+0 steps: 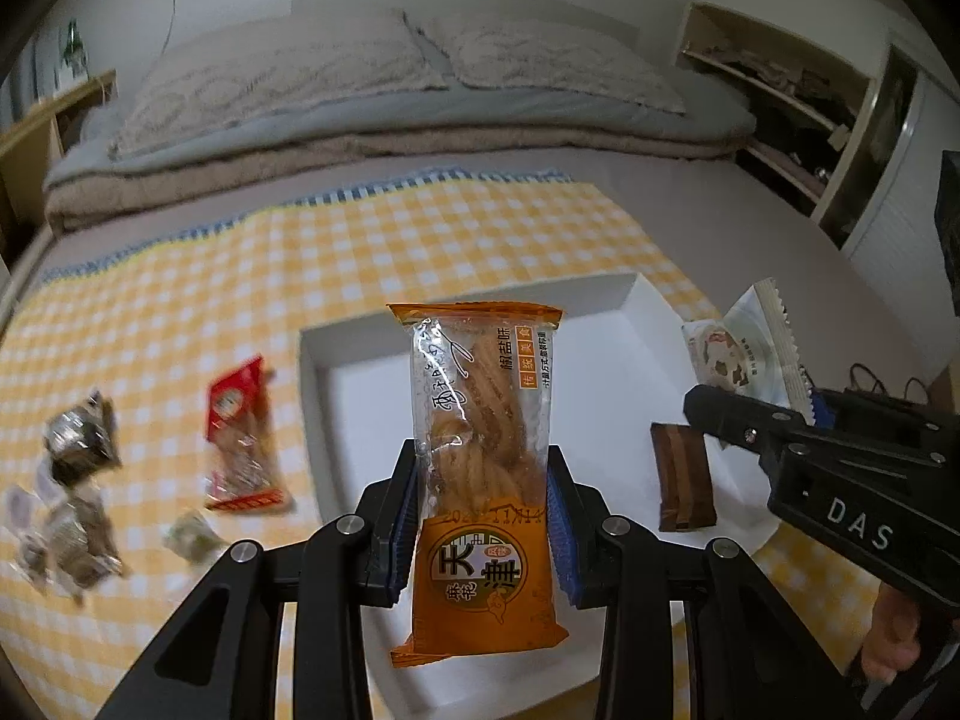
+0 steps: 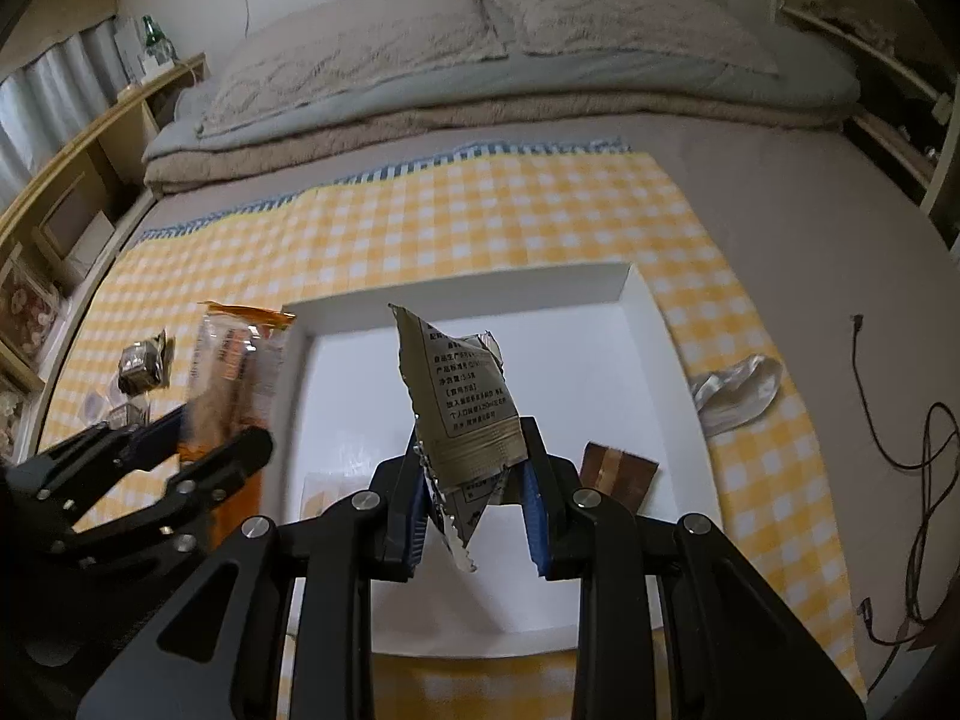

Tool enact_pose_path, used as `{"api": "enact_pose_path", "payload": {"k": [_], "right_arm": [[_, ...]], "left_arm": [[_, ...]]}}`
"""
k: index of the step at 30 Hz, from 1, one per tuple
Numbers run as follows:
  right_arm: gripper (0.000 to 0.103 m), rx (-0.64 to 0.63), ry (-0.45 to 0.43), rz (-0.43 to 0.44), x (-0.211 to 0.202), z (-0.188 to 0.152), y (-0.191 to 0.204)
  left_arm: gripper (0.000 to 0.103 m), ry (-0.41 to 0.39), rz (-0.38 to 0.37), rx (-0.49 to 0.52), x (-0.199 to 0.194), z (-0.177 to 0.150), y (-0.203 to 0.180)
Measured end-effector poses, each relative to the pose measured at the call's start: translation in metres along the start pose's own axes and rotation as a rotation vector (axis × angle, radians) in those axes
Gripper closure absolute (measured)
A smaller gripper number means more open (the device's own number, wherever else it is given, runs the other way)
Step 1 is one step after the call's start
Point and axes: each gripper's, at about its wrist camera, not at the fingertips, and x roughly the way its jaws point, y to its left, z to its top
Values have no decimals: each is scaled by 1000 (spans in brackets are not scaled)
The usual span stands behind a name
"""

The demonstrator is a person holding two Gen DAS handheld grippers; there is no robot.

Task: Organize snacks
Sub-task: 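Open both grippers over the white tray to drop the bread bag and packet, then withdraw both tools from the tray back over the snack pile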

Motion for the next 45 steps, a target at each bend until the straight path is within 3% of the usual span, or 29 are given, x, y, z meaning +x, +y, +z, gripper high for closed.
{"api": "enact_pose_path", "payload": {"k": [9, 12, 22, 29, 32, 37, 40, 42, 45], "right_arm": [[76, 12, 75, -2, 19, -2, -4], [75, 15, 86, 0, 23, -3, -5], [72, 25, 94, -2, 25, -2, -5], [41, 56, 73, -6, 17, -3, -12], [37, 56, 68, -12, 11, -5, -14], [27, 64, 60, -24, 2, -7, -18], [14, 72, 56, -29, -3, -10, -20], [0, 75, 42, -38, -6, -11, -21], [0, 79, 14, -48, -13, -11, -19]], "left_arm": [[61, 52, -71, -54, 40, 10, 13], [49, 34, -64, -62, 40, 17, 21], [46, 32, -36, -46, 16, -1, 19], [44, 46, 3, -44, -6, -8, 19], [40, 49, 10, -35, -14, -10, 19], [23, 31, 24, -23, -31, -11, 19], [0, 12, 23, -23, -42, -14, 23], [0, 0, 30, -19, -49, -16, 26], [0, -5, 41, -28, -60, -19, 35]]}}
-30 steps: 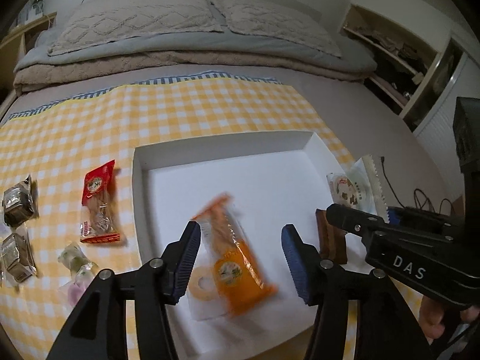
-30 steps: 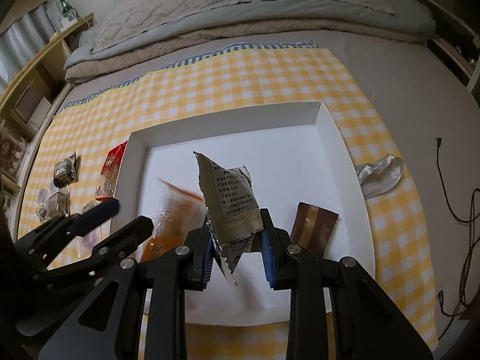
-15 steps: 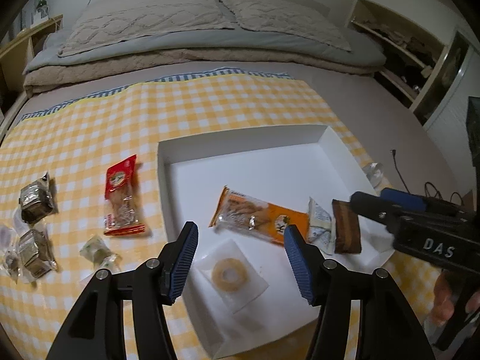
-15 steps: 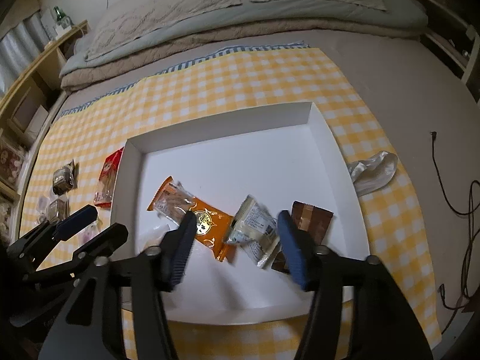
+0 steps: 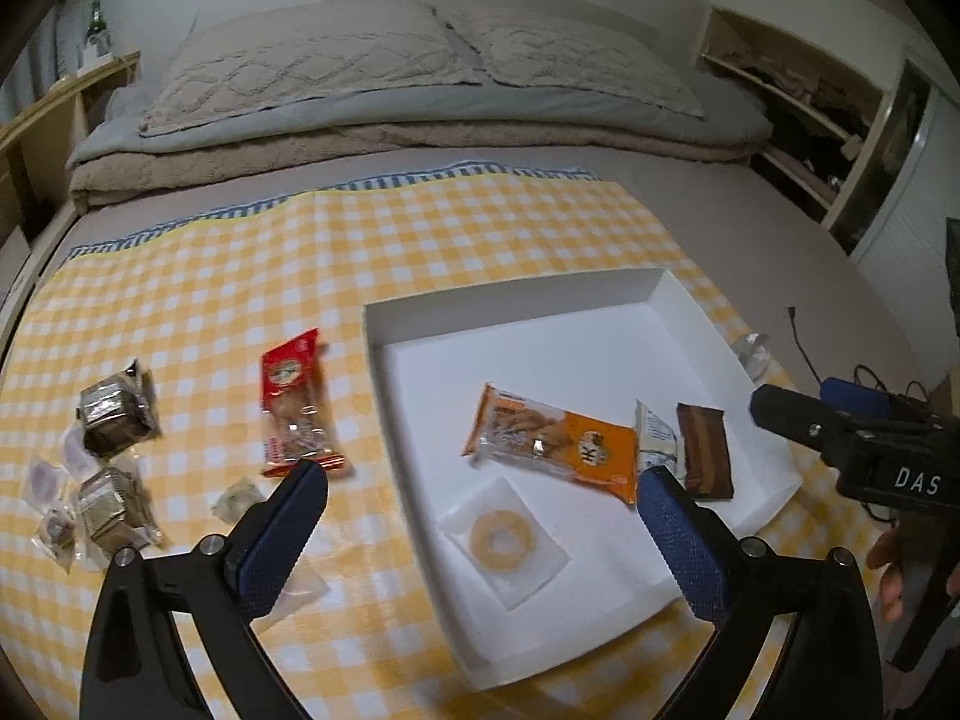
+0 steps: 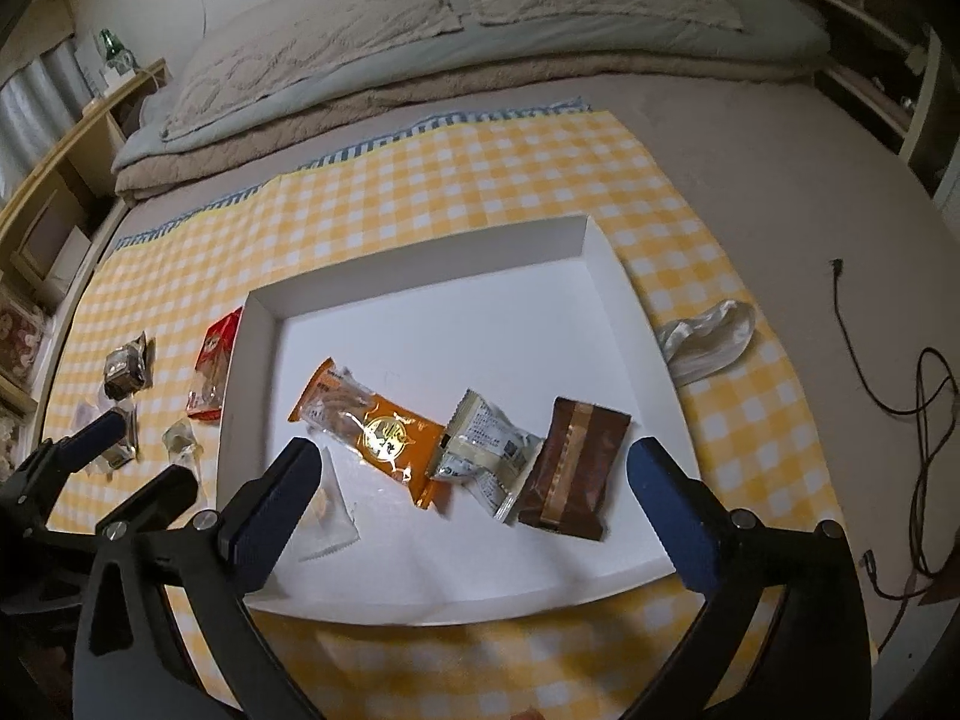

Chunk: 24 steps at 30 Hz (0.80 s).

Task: Organize snacks
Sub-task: 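Withdraw both tools from the tray back over the snack pile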

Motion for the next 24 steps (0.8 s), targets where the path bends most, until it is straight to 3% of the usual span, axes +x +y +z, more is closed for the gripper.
{"api": "enact_pose_path", "payload": {"k": [11, 24], "right_arm": [[0, -44, -39, 0, -6, 2, 35], [0, -139, -50, 91, -1, 6, 117]], "left_arm": [[0, -48, 62, -52, -53, -7, 55], [0, -73, 175, -144, -109, -27, 140]]}}
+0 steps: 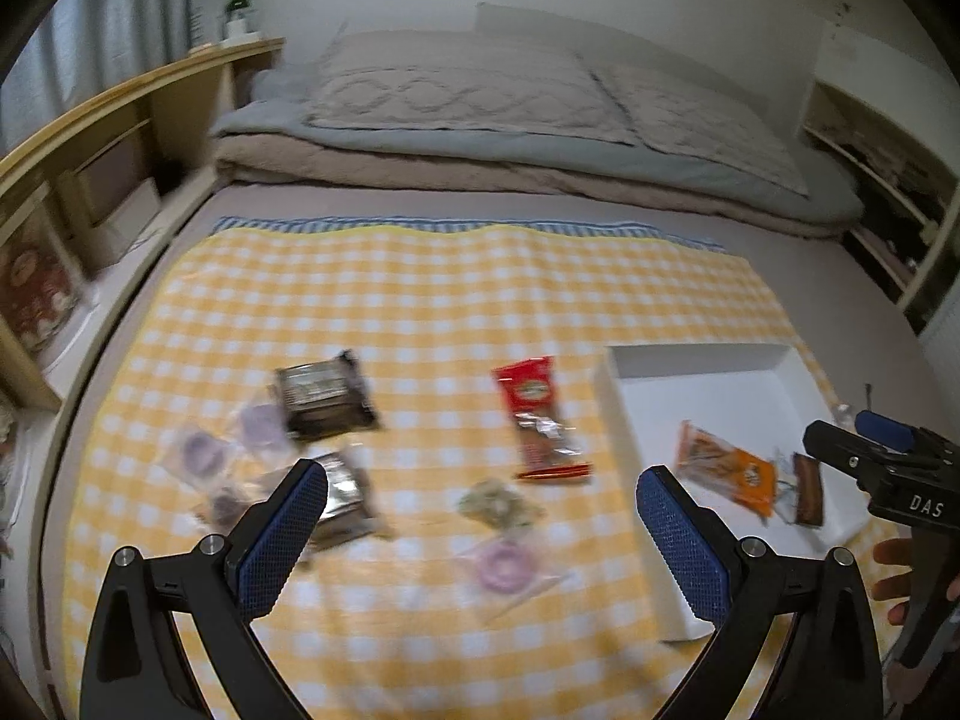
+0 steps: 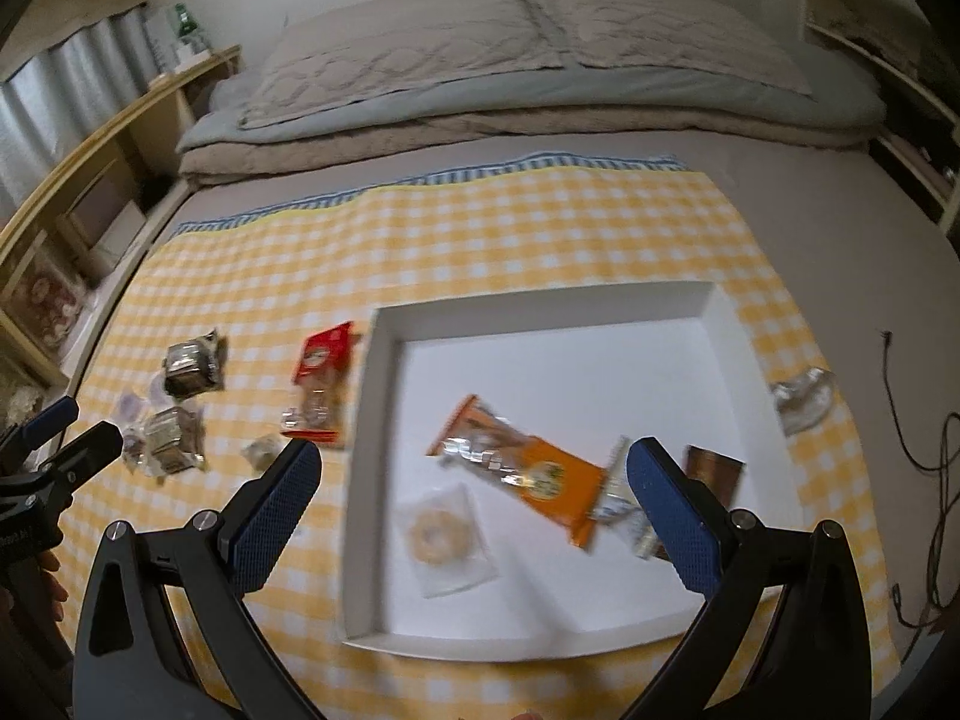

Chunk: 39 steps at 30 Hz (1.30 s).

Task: Organize snacks
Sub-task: 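Withdraw both tools from the tray back over the snack pile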

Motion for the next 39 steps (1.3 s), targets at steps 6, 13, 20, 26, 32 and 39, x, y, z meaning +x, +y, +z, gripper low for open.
{"api": "enact_pose_path", "payload": {"k": [6, 13, 20, 26, 32, 39], "right_arm": [[0, -53, 26, 54, 15, 1, 45], [0, -116, 77, 136, 33, -4, 91], [0, -169, 138, 208, 51, -13, 131], [0, -214, 214, 264, 73, -23, 158], [0, -302, 317, 284, 104, -39, 178], [0, -399, 398, 284, 136, -53, 185]], "left_arm": [[0, 12, 70, -45, -7, -6, 46], [0, 41, 149, -108, -4, -9, 93], [0, 78, 195, -145, 11, -7, 128], [0, 125, 230, -145, 43, -7, 154], [0, 192, 280, -173, 88, -5, 180], [0, 267, 350, -225, 136, -8, 210]]}}
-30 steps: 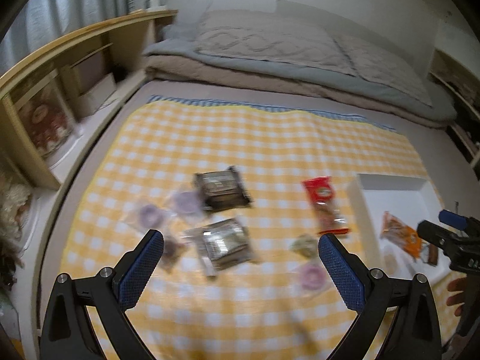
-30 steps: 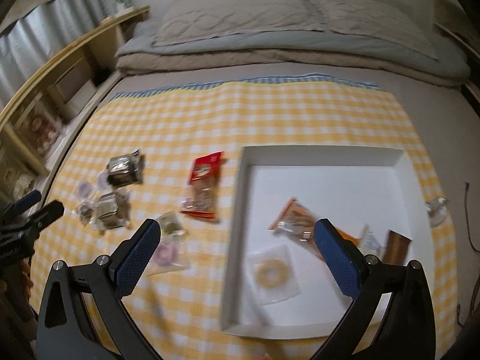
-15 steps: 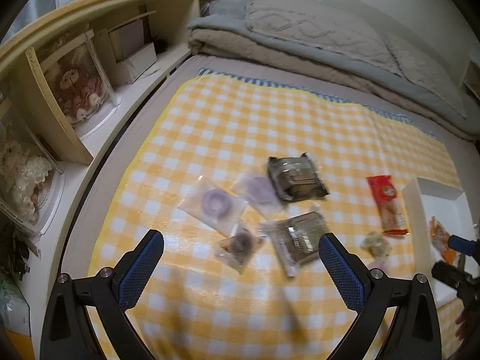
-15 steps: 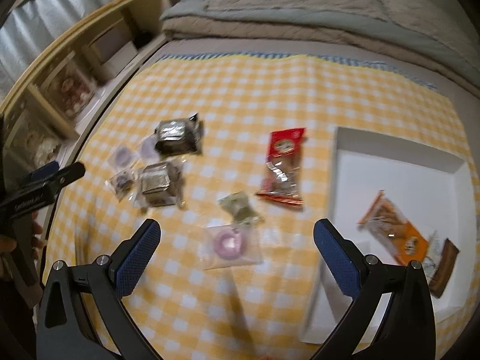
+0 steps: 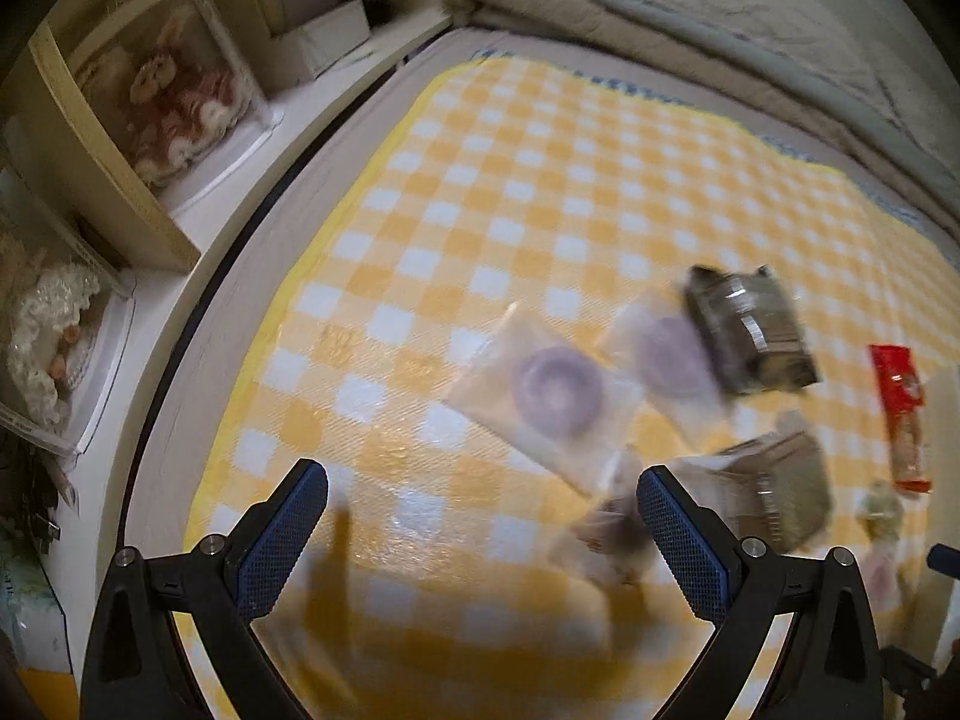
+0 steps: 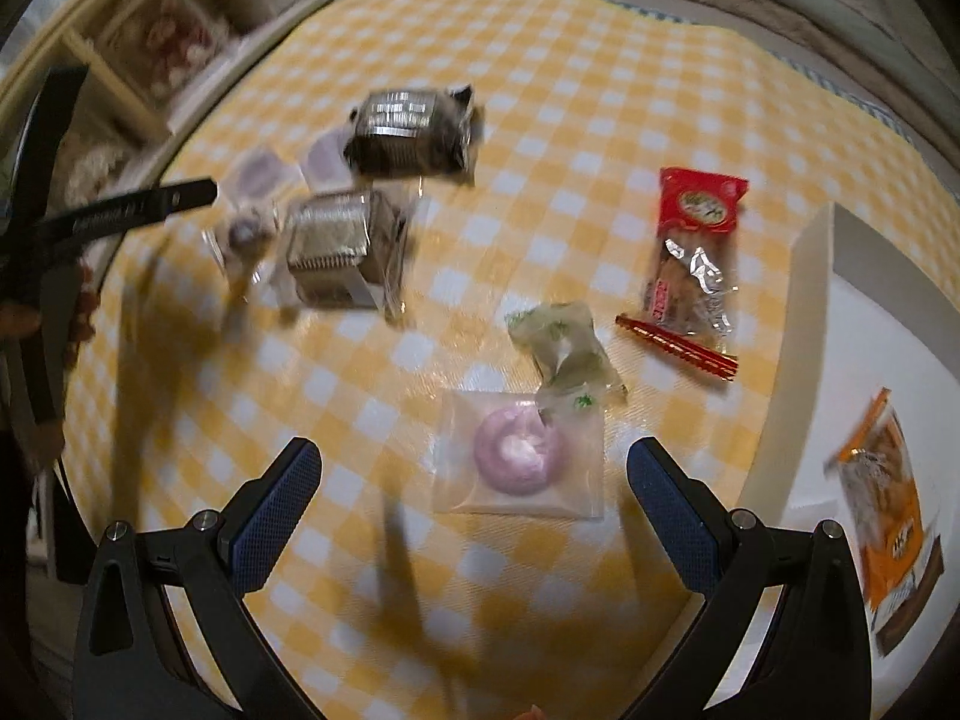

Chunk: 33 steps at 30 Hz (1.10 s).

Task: Organize snacks
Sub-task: 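Withdraw both tools from the tray back over the snack pile, then grasp the small clear packet with the left gripper while the right gripper grasps the pink donut packet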

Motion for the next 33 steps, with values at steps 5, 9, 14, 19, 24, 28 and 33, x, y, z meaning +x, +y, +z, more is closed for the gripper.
{"api": "enact_pose_path", "payload": {"k": [5, 9, 14, 19, 24, 28, 33], "right_arm": [[0, -15, 61, 30, 20, -1, -5], [0, -13, 89, 7, 33, -1, -7], [0, 2, 122, -16, 44, -2, -10], [0, 52, 142, -54, 54, -4, -16], [12, 26, 155, -102, 59, -7, -13], [22, 23, 158, -111, 58, -9, -9], [26, -14, 170, -120, 58, -12, 2]], "left_arm": [[0, 37, 10, 45, 16, -3, -1], [0, 50, 16, 108, 14, -9, -4], [0, 32, -30, 92, 2, -8, -2], [1, 9, -137, 95, -15, -10, -10], [33, 79, -166, 195, -7, -14, -30], [41, 111, -180, 244, 2, -15, -44], [58, 127, -161, 278, 12, -14, -59]]}}
